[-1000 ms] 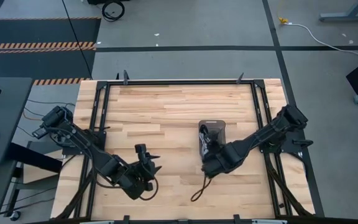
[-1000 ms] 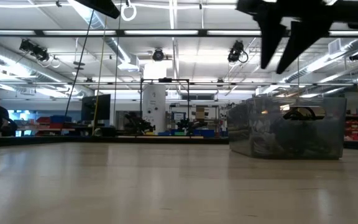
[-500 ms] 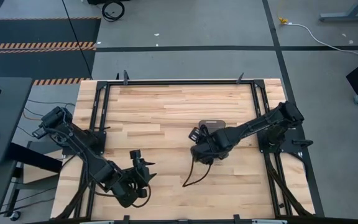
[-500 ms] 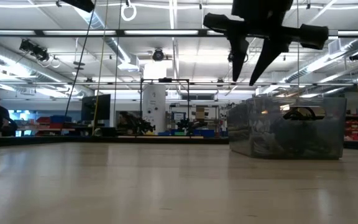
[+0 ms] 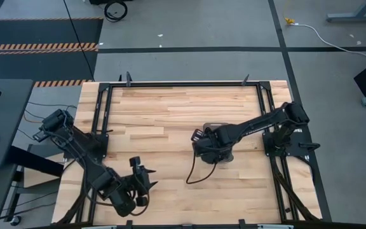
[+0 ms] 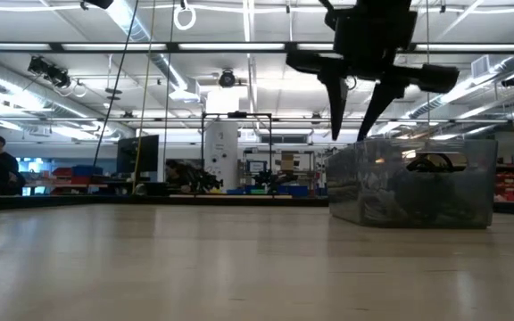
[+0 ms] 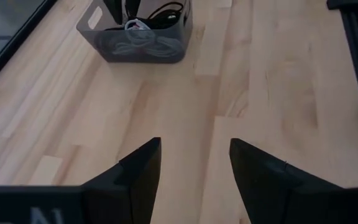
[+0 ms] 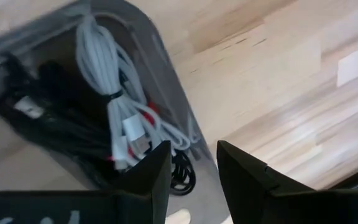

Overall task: Pick and place USB-C Cables
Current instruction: Adjust the black bin on the table

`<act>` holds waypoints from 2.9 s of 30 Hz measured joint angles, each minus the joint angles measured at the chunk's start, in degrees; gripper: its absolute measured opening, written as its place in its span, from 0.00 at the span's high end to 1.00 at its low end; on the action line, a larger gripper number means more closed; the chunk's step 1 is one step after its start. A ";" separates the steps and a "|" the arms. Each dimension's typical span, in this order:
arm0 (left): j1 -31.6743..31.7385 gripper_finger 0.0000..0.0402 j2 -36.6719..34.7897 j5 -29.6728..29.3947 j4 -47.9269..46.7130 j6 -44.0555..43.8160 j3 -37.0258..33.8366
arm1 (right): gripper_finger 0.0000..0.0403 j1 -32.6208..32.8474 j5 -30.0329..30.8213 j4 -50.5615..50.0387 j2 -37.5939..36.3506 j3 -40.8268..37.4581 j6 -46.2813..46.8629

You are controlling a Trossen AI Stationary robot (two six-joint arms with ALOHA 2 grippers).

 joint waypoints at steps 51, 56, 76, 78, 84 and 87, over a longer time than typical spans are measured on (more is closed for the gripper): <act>-1.10 0.52 0.00 0.00 -0.04 -4.19 0.00 | 0.89 -5.67 -5.75 16.52 -0.04 -5.91 4.19; -1.54 0.52 0.00 0.00 0.00 -5.38 0.00 | 0.92 -6.63 -5.78 17.46 0.68 -5.76 6.17; -2.17 0.52 0.00 -0.14 -0.20 -4.74 0.00 | 0.98 -6.00 0.07 15.37 1.75 -4.93 17.00; -2.17 0.52 0.00 -0.20 -0.24 -4.68 0.00 | 0.98 -5.57 1.70 15.28 1.75 -4.93 19.40; -2.11 0.52 0.00 -0.23 -1.01 -4.54 0.00 | 0.98 -5.33 2.20 16.45 1.75 -4.89 29.50; -2.13 0.52 0.00 -0.41 -1.05 -4.54 0.00 | 0.98 -5.41 1.19 15.56 1.76 -3.70 36.48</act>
